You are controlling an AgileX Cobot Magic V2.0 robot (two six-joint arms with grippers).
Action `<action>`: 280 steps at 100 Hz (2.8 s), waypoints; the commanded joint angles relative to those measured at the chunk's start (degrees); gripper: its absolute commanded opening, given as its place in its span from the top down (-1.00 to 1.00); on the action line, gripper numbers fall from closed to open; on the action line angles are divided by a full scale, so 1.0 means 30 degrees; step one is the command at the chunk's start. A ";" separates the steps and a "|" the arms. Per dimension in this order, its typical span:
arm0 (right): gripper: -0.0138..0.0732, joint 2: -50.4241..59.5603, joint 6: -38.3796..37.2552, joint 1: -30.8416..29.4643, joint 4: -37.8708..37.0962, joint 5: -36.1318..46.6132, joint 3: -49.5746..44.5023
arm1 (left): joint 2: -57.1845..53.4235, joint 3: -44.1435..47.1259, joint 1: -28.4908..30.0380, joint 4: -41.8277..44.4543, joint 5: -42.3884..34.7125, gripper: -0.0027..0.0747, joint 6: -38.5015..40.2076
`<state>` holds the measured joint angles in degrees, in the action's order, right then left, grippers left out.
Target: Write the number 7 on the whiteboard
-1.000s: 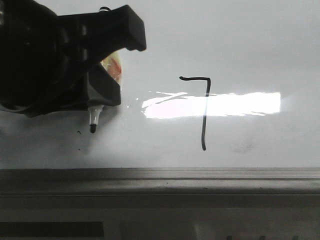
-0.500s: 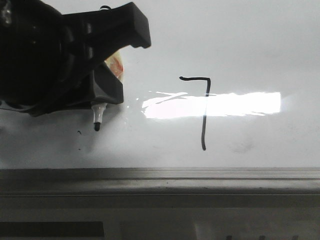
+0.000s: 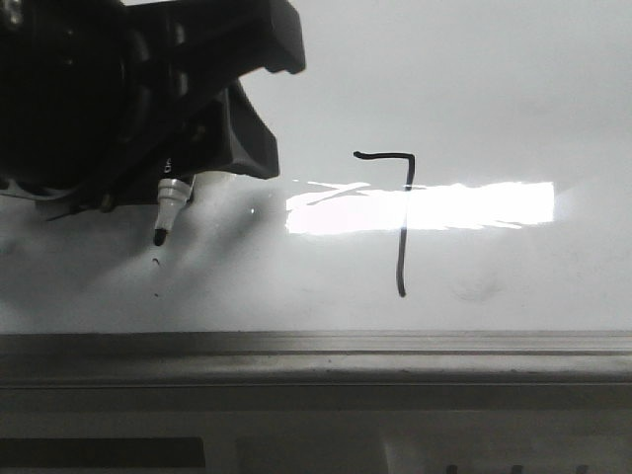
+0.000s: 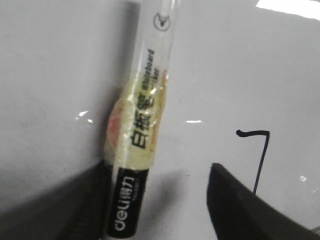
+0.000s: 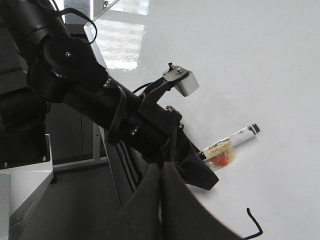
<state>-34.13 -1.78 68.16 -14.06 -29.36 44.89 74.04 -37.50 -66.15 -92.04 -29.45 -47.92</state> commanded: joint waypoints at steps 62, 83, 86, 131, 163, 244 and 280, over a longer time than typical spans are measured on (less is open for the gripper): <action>0.83 -0.0016 0.0095 -0.0013 -0.0268 0.1115 0.0556 | -0.2176 -0.0030 -0.0797 -0.0386 -0.2319 -0.59 -0.2115; 0.83 -0.0016 0.0095 -0.0013 0.0222 0.1115 0.0556 | -0.2176 -0.0030 -0.0797 -0.0386 -0.2999 -0.59 -0.2115; 0.83 -0.0016 0.0095 -0.0013 0.0220 0.1115 0.0556 | -0.2176 -0.0030 -0.0797 -0.0386 -0.2961 -0.59 -0.2115; 0.83 -0.0016 0.0095 -0.0013 0.0177 0.1115 0.0556 | -0.6189 -0.0316 -0.1753 0.1091 -0.1342 -0.46 -0.3822; 0.80 0.2625 0.0095 -0.0013 -0.1553 -0.0906 -0.0082 | -1.1574 0.0278 -0.2815 -0.4985 -0.1300 0.98 -1.4684; 0.80 0.8898 0.0095 -0.0013 -0.2363 -0.2323 -0.4229 | -1.5946 0.3408 -0.3529 -0.4966 0.0719 0.98 -1.5560; 0.80 0.8898 0.0095 -0.0013 -0.2363 -0.2323 -0.4229 | -1.5946 0.3408 -0.3529 -0.4966 0.0719 0.98 -1.5560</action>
<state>-6.69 -1.78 68.16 -19.81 -40.34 30.95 25.89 -25.84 -76.18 -105.66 -29.20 -94.51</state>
